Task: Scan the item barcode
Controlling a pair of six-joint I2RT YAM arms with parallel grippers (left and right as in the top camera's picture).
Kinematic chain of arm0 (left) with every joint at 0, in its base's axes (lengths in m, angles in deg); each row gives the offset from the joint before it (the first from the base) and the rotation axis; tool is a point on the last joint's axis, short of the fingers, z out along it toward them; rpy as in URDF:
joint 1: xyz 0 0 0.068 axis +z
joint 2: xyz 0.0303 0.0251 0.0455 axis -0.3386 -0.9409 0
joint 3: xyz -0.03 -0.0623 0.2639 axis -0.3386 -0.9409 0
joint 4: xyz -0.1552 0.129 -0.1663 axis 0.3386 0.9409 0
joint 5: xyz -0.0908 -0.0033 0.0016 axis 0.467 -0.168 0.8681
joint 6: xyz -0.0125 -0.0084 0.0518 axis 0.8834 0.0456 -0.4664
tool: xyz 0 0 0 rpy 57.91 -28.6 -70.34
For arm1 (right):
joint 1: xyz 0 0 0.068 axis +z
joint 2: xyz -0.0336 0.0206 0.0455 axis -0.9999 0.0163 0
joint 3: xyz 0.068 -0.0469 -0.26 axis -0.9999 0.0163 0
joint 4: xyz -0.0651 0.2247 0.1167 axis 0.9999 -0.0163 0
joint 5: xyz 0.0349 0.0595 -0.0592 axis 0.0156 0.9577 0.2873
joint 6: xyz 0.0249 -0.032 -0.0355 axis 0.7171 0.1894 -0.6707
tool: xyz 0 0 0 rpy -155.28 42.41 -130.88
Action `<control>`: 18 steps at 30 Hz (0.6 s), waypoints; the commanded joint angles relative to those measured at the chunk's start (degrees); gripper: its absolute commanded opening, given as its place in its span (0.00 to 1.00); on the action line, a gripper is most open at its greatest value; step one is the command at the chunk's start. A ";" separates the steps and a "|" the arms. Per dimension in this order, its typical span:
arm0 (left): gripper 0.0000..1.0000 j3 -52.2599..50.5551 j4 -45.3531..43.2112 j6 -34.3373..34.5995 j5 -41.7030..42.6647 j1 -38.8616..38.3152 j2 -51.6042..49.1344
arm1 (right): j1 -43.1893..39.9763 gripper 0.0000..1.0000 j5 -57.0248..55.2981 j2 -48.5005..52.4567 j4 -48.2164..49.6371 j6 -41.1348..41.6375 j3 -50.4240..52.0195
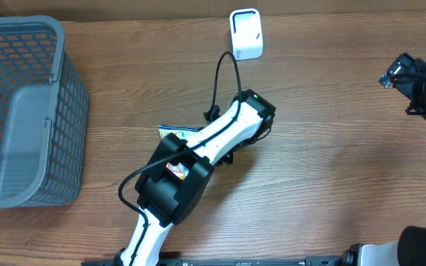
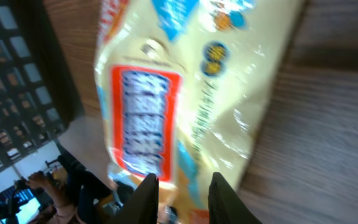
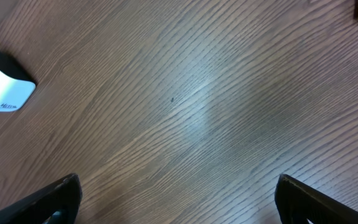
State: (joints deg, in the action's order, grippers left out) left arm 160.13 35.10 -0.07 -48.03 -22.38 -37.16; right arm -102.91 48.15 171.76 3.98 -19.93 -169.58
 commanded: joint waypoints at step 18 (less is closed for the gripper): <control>1.00 23.37 4.52 -5.88 11.56 11.45 2.89 | 0.76 1.00 19.50 -0.11 0.76 -0.17 0.52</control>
State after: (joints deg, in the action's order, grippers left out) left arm 181.20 39.38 -3.09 -37.43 -14.89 -36.83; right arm -102.84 60.10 171.76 4.46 -20.15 -169.58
